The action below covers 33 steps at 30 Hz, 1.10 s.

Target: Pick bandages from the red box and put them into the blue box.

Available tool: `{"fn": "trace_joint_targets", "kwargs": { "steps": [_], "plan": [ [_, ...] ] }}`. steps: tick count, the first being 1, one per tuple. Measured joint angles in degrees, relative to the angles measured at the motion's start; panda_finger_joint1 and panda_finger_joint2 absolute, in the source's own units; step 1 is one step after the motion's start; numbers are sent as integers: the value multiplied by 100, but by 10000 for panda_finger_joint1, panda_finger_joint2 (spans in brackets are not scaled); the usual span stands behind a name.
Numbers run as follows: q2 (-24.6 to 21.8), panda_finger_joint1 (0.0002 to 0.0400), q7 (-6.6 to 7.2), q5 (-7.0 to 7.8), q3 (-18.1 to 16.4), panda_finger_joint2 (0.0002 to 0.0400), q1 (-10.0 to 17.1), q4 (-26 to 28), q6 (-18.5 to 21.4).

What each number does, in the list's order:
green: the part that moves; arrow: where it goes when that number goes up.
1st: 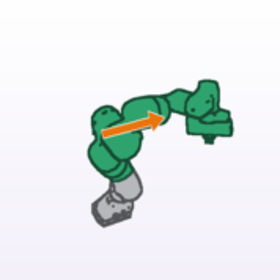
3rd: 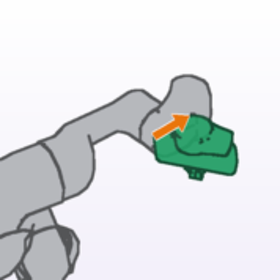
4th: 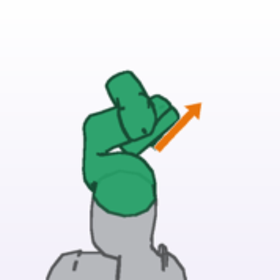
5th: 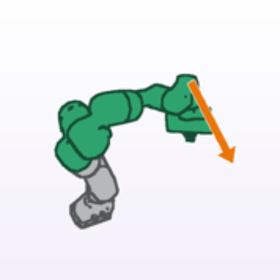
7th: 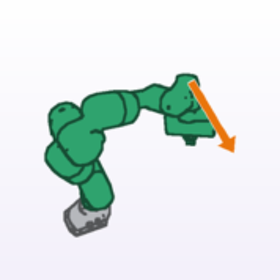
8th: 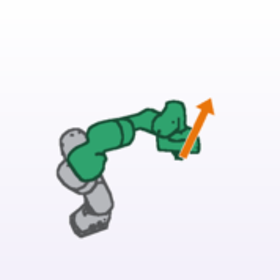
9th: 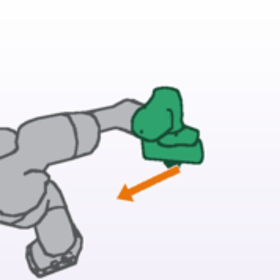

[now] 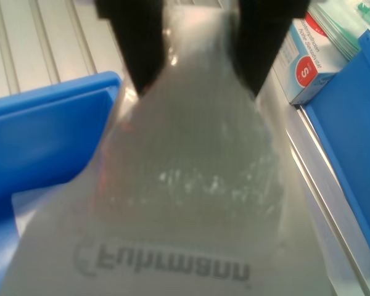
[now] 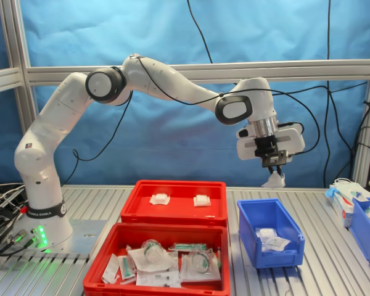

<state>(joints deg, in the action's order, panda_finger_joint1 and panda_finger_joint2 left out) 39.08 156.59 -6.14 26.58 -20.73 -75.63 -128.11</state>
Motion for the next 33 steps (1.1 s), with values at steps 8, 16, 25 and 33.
{"fn": "trace_joint_targets", "kwargs": {
  "steps": [8,16,25,33],
  "plan": [
    [0,67,0,0,0,67,0,7,0],
    [0,101,0,0,0,101,0,8,0],
    [0,202,0,0,0,202,0,8,0],
    [0,252,0,0,0,252,0,8,0]
  ]
}}
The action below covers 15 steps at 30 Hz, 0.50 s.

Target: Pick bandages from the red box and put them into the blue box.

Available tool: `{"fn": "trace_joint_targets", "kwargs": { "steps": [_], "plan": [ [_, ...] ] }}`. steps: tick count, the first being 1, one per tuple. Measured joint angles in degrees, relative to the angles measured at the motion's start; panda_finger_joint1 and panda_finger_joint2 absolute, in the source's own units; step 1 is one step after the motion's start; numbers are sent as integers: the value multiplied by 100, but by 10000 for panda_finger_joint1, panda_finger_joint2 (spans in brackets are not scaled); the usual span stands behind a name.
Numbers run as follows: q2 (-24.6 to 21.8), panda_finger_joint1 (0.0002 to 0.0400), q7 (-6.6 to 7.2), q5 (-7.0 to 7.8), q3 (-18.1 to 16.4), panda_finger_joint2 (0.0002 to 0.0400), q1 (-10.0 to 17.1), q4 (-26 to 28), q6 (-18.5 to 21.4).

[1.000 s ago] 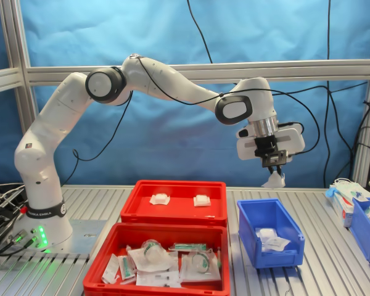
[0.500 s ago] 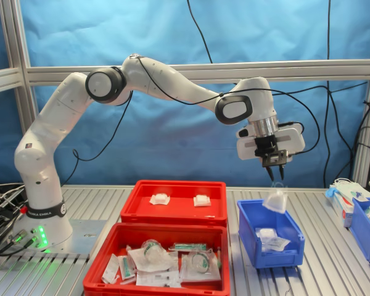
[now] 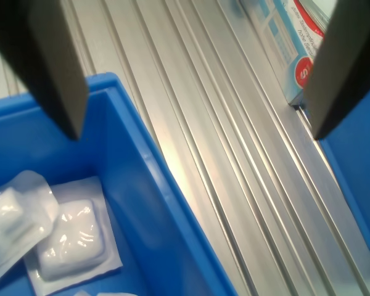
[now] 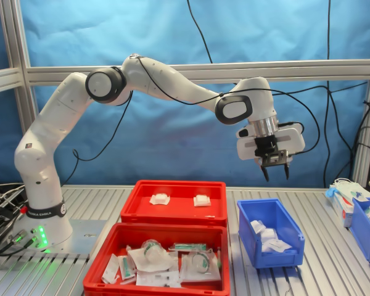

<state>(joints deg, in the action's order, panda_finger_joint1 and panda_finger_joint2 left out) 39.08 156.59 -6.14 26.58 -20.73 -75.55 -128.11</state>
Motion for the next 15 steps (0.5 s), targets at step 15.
{"fn": "trace_joint_targets", "kwargs": {
  "steps": [15],
  "plan": [
    [0,390,0,0,0,390,0,0,0]
  ]
}}
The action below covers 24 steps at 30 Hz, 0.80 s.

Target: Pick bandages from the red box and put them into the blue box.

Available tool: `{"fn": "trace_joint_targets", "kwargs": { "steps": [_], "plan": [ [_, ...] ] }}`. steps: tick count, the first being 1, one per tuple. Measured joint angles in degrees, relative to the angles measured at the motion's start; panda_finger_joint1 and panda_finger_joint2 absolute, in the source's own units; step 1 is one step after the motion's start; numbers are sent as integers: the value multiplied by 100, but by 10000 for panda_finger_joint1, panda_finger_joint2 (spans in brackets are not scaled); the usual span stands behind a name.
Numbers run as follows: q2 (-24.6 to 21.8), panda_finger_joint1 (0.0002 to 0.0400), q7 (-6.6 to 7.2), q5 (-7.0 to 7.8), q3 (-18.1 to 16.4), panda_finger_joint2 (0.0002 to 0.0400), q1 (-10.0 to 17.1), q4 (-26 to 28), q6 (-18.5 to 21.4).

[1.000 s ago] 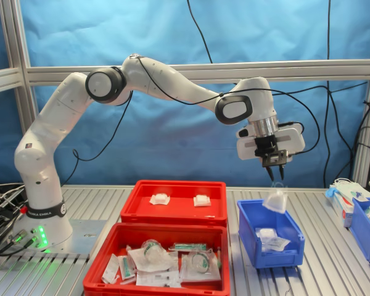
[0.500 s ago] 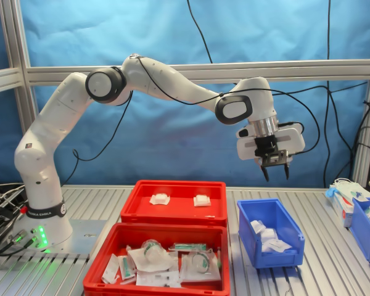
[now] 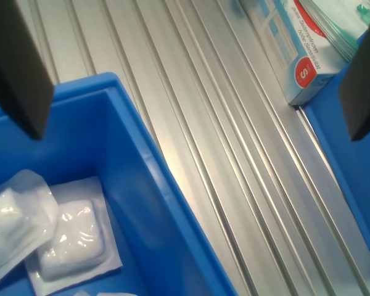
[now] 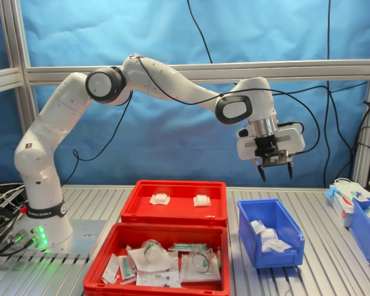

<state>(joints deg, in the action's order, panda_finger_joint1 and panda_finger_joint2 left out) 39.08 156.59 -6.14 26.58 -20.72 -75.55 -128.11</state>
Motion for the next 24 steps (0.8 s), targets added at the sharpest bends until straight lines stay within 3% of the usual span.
{"fn": "trace_joint_targets", "kwargs": {
  "steps": [24],
  "plan": [
    [0,400,0,0,0,400,-59,0,0]
  ]
}}
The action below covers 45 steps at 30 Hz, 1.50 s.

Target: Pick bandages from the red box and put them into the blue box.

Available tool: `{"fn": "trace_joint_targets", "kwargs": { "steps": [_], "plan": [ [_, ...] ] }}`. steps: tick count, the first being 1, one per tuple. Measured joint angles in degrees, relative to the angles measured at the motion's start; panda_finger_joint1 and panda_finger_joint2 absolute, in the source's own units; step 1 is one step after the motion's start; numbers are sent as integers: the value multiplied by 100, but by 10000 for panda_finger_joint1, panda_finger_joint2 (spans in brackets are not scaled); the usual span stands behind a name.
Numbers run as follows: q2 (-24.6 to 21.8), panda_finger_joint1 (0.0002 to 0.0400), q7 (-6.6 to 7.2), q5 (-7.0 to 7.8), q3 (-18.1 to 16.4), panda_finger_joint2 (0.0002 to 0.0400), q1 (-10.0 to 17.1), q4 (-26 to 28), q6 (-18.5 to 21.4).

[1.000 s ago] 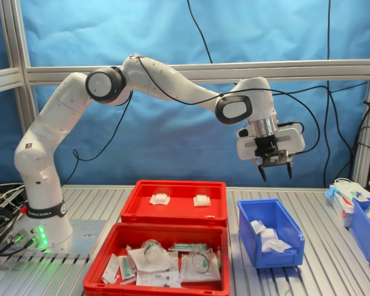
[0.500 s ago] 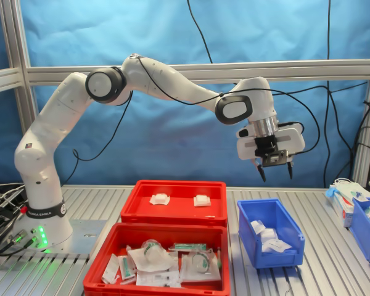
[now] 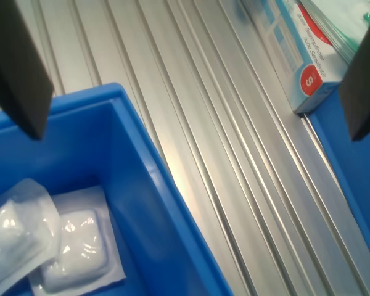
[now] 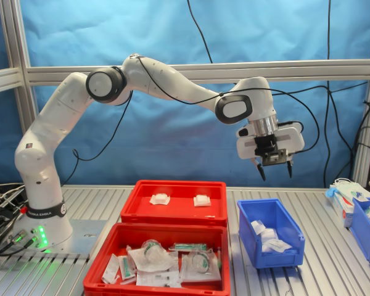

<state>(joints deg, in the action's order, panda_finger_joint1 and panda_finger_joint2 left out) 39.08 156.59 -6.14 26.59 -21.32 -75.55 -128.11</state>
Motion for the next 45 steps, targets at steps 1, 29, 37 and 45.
{"fn": "trace_joint_targets", "kwargs": {
  "steps": [1,29,37,45],
  "plan": [
    [0,400,0,0,0,400,-8,0,0],
    [-487,400,0,92,-574,400,-51,-217,0],
    [-911,400,0,365,-749,400,-51,-639,0],
    [-1374,400,0,710,-961,400,-50,-1260,-1]
  ]
}}
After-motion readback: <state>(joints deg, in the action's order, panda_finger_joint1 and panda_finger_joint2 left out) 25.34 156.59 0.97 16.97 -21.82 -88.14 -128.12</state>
